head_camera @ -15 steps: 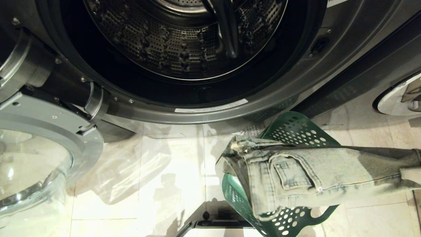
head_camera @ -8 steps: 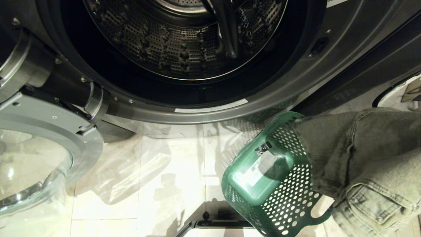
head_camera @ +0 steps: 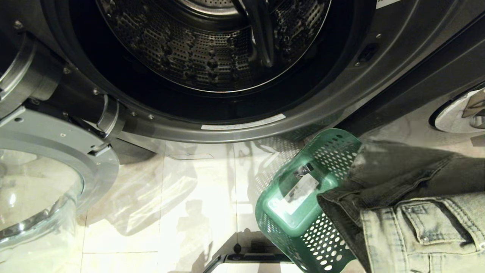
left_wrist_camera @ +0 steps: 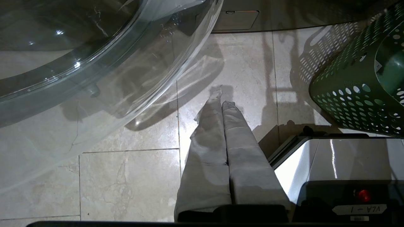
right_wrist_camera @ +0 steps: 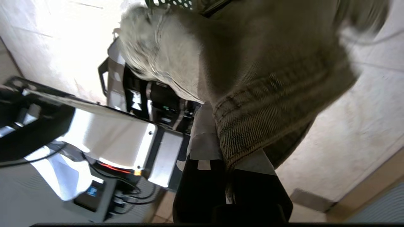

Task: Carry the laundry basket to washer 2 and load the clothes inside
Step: Place the clothes into the washing machine

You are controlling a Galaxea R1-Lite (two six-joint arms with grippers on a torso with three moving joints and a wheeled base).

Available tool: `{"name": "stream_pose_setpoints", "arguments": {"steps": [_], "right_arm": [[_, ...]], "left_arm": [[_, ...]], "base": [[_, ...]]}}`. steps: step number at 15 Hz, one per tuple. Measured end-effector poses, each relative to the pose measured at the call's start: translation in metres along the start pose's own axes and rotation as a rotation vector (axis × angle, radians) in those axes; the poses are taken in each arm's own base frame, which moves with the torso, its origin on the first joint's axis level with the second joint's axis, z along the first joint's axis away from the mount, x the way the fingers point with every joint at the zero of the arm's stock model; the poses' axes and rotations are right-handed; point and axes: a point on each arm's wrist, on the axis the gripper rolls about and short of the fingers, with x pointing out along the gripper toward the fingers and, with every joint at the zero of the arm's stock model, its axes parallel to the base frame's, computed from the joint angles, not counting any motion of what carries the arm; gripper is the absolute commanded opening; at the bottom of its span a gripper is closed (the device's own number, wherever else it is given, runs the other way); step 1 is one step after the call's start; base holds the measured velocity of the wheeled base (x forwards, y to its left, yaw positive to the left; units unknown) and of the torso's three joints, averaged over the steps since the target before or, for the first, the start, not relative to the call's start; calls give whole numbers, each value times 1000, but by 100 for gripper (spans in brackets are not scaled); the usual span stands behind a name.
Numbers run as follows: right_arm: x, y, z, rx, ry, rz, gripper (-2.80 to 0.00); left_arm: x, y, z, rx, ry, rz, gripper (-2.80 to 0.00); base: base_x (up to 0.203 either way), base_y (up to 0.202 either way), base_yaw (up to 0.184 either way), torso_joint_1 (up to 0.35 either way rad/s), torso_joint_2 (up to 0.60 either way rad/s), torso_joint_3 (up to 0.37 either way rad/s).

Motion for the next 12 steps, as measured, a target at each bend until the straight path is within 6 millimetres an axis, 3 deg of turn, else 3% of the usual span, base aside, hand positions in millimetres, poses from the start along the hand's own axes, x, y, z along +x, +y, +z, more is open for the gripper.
{"name": "stream_pose_setpoints", "arguments": {"steps": [12], "right_arm": [[-7,-1,-9,-19,-3,58,-280]], "left_arm": [[0,0,0,0,0,0,-280]], "base": [[0,0,0,0,0,0]]}}
